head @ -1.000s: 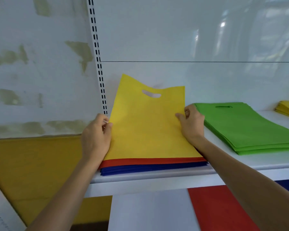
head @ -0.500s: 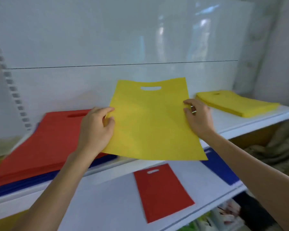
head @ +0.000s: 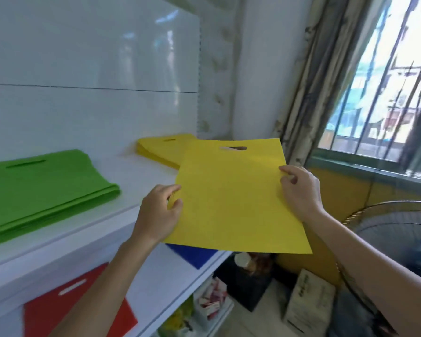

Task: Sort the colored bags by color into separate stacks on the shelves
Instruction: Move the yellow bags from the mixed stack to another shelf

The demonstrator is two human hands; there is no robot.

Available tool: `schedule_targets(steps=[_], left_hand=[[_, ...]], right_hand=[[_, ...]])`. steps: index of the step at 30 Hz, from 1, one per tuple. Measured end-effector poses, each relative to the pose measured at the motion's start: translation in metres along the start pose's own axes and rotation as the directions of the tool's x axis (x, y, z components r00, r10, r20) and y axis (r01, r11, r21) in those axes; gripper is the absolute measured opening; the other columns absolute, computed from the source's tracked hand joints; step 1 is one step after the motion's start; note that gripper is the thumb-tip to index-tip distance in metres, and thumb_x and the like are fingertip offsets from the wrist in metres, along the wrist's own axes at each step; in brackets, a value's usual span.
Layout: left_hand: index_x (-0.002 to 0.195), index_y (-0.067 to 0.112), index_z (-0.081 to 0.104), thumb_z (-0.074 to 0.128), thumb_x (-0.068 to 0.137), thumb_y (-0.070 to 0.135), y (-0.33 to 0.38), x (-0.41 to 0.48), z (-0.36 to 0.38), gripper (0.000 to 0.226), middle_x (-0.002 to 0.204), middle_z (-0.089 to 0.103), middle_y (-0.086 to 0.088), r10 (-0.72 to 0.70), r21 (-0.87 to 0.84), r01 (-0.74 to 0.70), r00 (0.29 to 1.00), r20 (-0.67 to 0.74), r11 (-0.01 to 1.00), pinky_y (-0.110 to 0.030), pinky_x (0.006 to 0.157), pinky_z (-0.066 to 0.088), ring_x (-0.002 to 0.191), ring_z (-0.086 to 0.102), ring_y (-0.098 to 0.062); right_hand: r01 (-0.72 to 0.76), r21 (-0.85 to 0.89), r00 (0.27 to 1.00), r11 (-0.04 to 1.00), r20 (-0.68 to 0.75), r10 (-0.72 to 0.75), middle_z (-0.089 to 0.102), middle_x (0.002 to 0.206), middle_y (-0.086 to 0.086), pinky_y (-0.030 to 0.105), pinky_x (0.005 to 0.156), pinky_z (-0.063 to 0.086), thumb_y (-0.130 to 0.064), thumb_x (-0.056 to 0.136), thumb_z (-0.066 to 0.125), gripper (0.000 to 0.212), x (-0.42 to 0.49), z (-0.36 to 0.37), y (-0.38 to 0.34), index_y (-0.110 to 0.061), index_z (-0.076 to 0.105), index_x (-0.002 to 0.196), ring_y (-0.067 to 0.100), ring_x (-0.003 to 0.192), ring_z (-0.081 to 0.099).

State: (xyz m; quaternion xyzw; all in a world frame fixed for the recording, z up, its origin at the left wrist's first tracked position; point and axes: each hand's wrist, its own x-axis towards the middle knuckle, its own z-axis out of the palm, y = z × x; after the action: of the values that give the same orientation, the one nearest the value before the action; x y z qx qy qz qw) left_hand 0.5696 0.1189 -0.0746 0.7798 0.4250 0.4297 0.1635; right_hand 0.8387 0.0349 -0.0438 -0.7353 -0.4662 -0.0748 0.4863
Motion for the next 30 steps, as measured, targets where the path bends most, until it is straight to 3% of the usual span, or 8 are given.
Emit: schedule_targets(steps=[6, 13, 17, 21, 23, 27, 30], left_hand=[[0.127, 0.013, 0.055, 0.055, 0.089, 0.014, 0.007, 0.046, 0.057, 0.037, 0.126, 0.054, -0.004, 0.036, -0.022, -0.035, 0.997, 0.074, 0.999, -0.016, 0.085, 0.033, 0.107, 0.051, -0.013], [0.133, 0.013, 0.049, 0.053, 0.091, 0.017, -0.009, 0.136, 0.093, 0.042, 0.132, 0.048, -0.005, 0.019, 0.02, -0.02, 0.999, 0.048, 1.0, -0.02, 0.092, 0.033, 0.117, 0.048, -0.018], [0.137, 0.012, 0.043, 0.051, 0.092, 0.018, -0.016, 0.181, 0.104, 0.046, 0.133, 0.045, -0.007, -0.008, 0.044, 0.006, 0.999, 0.045, 0.999, -0.024, 0.097, 0.033, 0.119, 0.045, -0.019], [0.138, 0.012, 0.042, 0.054, 0.091, 0.019, -0.026, 0.209, 0.103, 0.049, 0.133, 0.045, -0.009, -0.073, 0.093, 0.072, 0.997, 0.009, 0.993, -0.025, 0.096, 0.034, 0.118, 0.046, -0.021], [0.137, 0.013, 0.043, 0.056, 0.09, 0.019, -0.032, 0.221, 0.097, 0.049, 0.134, 0.045, -0.008, -0.111, 0.113, 0.116, 0.993, -0.043, 0.987, -0.023, 0.094, 0.034, 0.118, 0.046, -0.021], [0.134, 0.015, 0.048, 0.058, 0.089, 0.021, -0.043, 0.232, 0.088, 0.046, 0.129, 0.049, -0.006, -0.169, 0.194, 0.207, 0.966, -0.195, 0.959, -0.02, 0.083, 0.033, 0.109, 0.05, -0.019], [0.129, 0.013, 0.052, 0.059, 0.086, 0.026, -0.051, 0.231, 0.091, 0.046, 0.126, 0.051, -0.011, -0.244, 0.226, 0.32, 0.92, -0.307, 0.92, -0.024, 0.09, 0.036, 0.112, 0.051, -0.024]], right_hand=[[-0.062, 0.007, 0.998, 0.998, -0.003, 0.062, 0.051, 0.091, 0.001, 0.015, 0.066, 0.026, -0.002, 0.09, 0.049, 0.033, 0.042, 0.013, 0.052, -0.008, 0.062, 0.12, 0.016, 0.082, 0.044], [-0.054, 0.055, 0.999, 0.997, -0.002, 0.055, 0.062, 0.111, 0.01, 0.018, 0.078, 0.033, -0.008, 0.091, 0.052, 0.028, 0.131, 0.071, 0.071, -0.009, 0.064, 0.116, 0.015, 0.086, 0.049], [-0.017, 0.064, 0.999, 0.998, 0.031, 0.015, 0.061, 0.116, 0.008, 0.02, 0.083, 0.032, -0.007, 0.089, 0.05, 0.033, 0.184, 0.098, 0.066, -0.01, 0.063, 0.12, 0.018, 0.096, 0.05], [0.007, 0.094, 0.995, 0.996, 0.094, -0.016, 0.059, 0.125, 0.008, 0.026, 0.097, 0.033, -0.005, 0.087, 0.049, 0.038, 0.225, 0.136, 0.06, -0.01, 0.061, 0.123, 0.025, 0.115, 0.05], [0.049, 0.129, 0.987, 0.99, 0.144, -0.068, 0.06, 0.125, 0.009, 0.024, 0.093, 0.034, -0.004, 0.087, 0.048, 0.039, 0.248, 0.16, 0.053, -0.01, 0.06, 0.124, 0.025, 0.116, 0.051], [0.221, 0.172, 0.92, 0.96, 0.289, -0.263, 0.053, 0.132, 0.013, 0.023, 0.092, 0.032, -0.005, 0.09, 0.047, 0.041, 0.291, 0.213, 0.03, -0.007, 0.053, 0.13, 0.027, 0.118, 0.048], [0.4, 0.143, 0.786, 0.905, 0.455, -0.419, 0.039, 0.141, 0.017, 0.03, 0.101, 0.03, -0.013, 0.093, 0.048, 0.047, 0.312, 0.255, 0.018, -0.002, 0.039, 0.138, 0.03, 0.128, 0.038]])
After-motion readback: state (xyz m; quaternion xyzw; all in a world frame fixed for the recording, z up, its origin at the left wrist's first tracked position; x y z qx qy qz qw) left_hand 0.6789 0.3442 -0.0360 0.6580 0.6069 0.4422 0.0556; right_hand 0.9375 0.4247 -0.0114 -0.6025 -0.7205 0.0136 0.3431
